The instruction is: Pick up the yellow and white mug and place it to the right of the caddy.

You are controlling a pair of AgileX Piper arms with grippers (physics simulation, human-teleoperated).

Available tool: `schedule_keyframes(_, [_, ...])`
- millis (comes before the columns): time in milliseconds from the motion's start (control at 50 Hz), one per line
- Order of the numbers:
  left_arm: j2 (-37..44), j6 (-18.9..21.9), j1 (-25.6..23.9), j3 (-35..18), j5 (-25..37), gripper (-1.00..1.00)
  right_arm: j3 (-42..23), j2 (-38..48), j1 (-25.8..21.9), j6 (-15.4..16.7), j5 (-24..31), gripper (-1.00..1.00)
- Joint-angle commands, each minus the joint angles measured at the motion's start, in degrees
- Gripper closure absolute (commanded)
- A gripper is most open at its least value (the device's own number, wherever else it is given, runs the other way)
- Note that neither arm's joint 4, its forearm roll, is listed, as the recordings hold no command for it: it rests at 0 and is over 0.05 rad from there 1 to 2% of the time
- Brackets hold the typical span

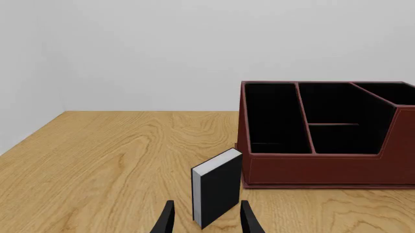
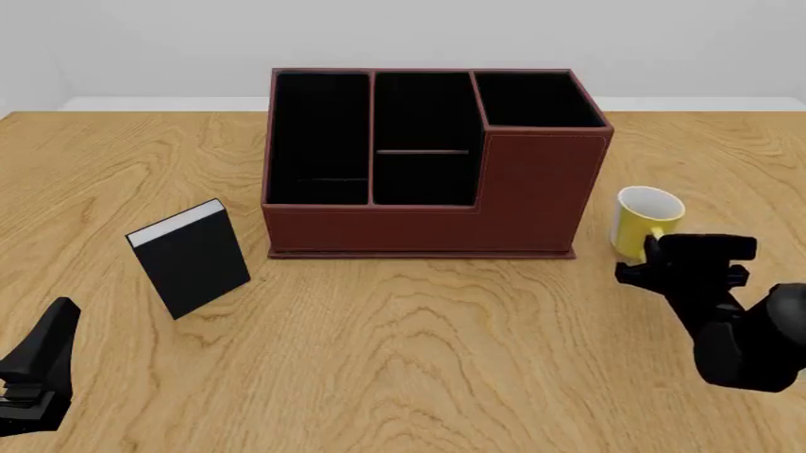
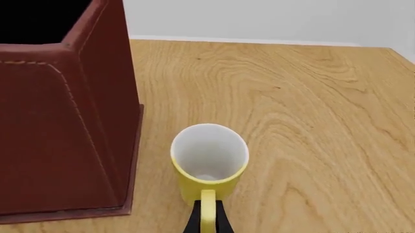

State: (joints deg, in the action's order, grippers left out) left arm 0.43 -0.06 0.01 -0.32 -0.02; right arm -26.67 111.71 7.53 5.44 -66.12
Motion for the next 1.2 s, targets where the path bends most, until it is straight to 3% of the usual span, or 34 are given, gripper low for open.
schedule_keyframes(20, [0.00,0.00,0.01,0.00,0.00,-1.00,0.23,3.33,0.11,-1.16,0.00,1.00])
schedule_keyframes(60, [-0.01,0.00,0.02,0.00,0.00,-1.00,0.14,3.54,-0.26,-1.32,0.29,1.00])
schedule_keyframes(80, [-0.01,-0.01,0.01,0.00,0.00,-1.00,0.32,3.43,-0.05,-1.27,0.06,-1.00])
schedule_keyframes(500, [0.01,0.01,0.01,0.00,0.00,-1.00,0.53,3.43,-0.10,-0.88,-0.19,-1.00])
schedule_keyframes(1200, [0.00,-0.01,0.00,0.00,0.00,-1.00,8.93,-4.74,-0.01,-0.16,-2.79,-1.00])
